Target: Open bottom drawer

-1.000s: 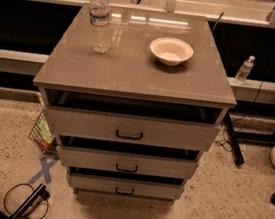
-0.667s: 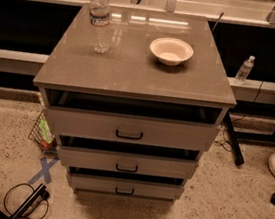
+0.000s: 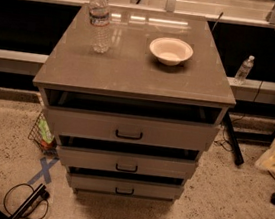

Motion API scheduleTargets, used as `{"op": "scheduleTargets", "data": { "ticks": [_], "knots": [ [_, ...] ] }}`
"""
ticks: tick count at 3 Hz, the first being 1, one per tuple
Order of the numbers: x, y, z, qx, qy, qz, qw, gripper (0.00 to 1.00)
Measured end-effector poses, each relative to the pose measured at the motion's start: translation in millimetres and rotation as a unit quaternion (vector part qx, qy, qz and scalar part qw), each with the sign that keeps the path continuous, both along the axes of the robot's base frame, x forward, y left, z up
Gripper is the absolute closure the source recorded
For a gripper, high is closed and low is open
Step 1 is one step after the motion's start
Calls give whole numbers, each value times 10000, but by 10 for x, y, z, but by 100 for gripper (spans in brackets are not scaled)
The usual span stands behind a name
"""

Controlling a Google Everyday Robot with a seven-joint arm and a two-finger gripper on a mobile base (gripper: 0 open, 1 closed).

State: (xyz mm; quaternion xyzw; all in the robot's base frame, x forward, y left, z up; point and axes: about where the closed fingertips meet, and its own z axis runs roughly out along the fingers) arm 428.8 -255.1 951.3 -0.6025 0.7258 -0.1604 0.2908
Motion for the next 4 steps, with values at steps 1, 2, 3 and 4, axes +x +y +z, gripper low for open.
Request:
{"op": "scheduleTargets", "data": {
  "ticks": [1,2,3,4],
  "knots": [
    [156,-11,-649,547,-87,225,9982,0],
    [438,48,-999,1051,-514,347,9925,0],
    [570,126,-1207,1338,-746,486,9870,0],
    [570,126,-1208,1338,-746,486,9870,0]
  ]
}}
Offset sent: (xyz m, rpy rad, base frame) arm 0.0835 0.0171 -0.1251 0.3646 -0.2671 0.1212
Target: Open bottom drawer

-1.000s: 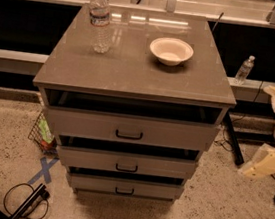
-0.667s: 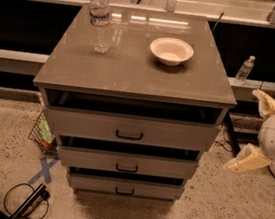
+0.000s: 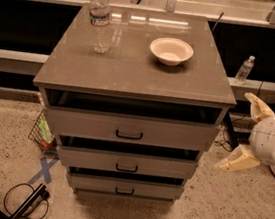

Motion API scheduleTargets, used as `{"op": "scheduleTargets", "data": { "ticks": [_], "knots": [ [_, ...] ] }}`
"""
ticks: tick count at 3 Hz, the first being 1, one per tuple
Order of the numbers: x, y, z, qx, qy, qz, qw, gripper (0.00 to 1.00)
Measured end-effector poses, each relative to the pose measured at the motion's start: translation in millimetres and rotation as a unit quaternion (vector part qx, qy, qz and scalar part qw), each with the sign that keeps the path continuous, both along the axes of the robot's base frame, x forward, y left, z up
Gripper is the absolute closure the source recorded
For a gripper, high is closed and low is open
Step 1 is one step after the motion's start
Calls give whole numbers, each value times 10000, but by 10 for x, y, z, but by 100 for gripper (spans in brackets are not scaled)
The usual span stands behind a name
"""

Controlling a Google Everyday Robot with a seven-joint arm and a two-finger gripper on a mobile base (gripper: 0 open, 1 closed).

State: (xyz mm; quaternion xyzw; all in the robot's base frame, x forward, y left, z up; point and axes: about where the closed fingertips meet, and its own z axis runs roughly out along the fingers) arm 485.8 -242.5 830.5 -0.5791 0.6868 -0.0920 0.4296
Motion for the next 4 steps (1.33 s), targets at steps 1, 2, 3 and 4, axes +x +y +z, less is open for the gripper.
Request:
{"op": "scheduleTargets", "data": {
  "ticks": [1,2,3,4],
  "knots": [
    [-125,104,-552,173,250,43,9995,0],
    [-269,244,-1301,535,485,160,9973,0],
    [-363,325,-1969,834,548,395,9942,0],
    [-406,383,-2650,1085,740,540,9899,0]
  ]
}}
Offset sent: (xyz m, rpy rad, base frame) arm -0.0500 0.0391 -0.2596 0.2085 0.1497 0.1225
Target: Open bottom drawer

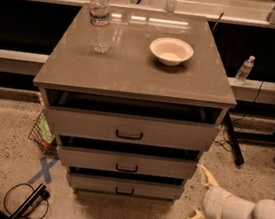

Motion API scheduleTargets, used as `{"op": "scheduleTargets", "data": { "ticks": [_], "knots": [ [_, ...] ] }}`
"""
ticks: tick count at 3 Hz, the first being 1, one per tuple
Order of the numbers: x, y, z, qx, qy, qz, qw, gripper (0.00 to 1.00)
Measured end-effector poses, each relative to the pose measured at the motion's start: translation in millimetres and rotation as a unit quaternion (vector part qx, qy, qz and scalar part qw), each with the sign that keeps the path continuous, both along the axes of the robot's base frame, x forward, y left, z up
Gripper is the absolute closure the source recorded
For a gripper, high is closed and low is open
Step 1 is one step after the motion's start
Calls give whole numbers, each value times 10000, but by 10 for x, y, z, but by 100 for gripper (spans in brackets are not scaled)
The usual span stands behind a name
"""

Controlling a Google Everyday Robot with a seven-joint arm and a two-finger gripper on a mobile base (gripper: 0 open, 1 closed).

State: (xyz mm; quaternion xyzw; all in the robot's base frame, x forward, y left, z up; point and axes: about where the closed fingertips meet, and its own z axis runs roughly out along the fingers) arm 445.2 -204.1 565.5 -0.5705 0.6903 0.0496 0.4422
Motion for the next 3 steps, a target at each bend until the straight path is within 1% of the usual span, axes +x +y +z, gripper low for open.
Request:
{"op": "scheduleTargets", "data": {
  "ticks": [1,2,3],
  "knots": [
    [-8,92,-729,191,441,60,9988,0],
    [-8,92,-729,191,441,61,9988,0],
    [58,370,-1057,196,581,182,9979,0]
  ]
}}
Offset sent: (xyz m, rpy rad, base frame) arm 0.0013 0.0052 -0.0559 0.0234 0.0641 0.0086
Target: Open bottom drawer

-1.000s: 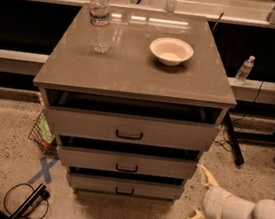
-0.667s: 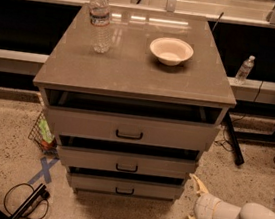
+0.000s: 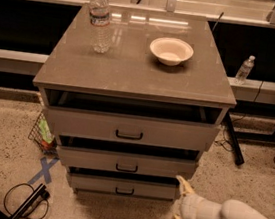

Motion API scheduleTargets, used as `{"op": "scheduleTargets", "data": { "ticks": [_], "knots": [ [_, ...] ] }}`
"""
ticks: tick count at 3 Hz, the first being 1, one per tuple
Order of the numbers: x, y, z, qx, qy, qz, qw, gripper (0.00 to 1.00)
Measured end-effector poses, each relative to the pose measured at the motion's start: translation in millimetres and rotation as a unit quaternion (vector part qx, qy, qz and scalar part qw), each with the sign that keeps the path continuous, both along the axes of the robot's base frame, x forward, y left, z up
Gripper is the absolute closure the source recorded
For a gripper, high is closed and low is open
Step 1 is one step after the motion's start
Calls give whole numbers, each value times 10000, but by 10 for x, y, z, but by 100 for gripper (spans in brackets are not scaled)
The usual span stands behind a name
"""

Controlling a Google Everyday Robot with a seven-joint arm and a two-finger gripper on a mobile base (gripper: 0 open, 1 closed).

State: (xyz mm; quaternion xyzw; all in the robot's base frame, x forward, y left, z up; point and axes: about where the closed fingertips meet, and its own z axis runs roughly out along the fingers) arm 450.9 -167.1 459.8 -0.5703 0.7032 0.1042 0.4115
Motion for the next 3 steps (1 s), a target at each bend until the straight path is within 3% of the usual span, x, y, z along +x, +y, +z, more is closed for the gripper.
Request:
{"op": "scheduleTargets", "data": {
  "ticks": [1,2,3],
  "knots": [
    [138,472,-738,-304,307,186,9989,0],
    [295,751,-1299,-507,487,313,9970,0],
    [460,936,-1739,-490,632,356,9962,0]
  ]
}}
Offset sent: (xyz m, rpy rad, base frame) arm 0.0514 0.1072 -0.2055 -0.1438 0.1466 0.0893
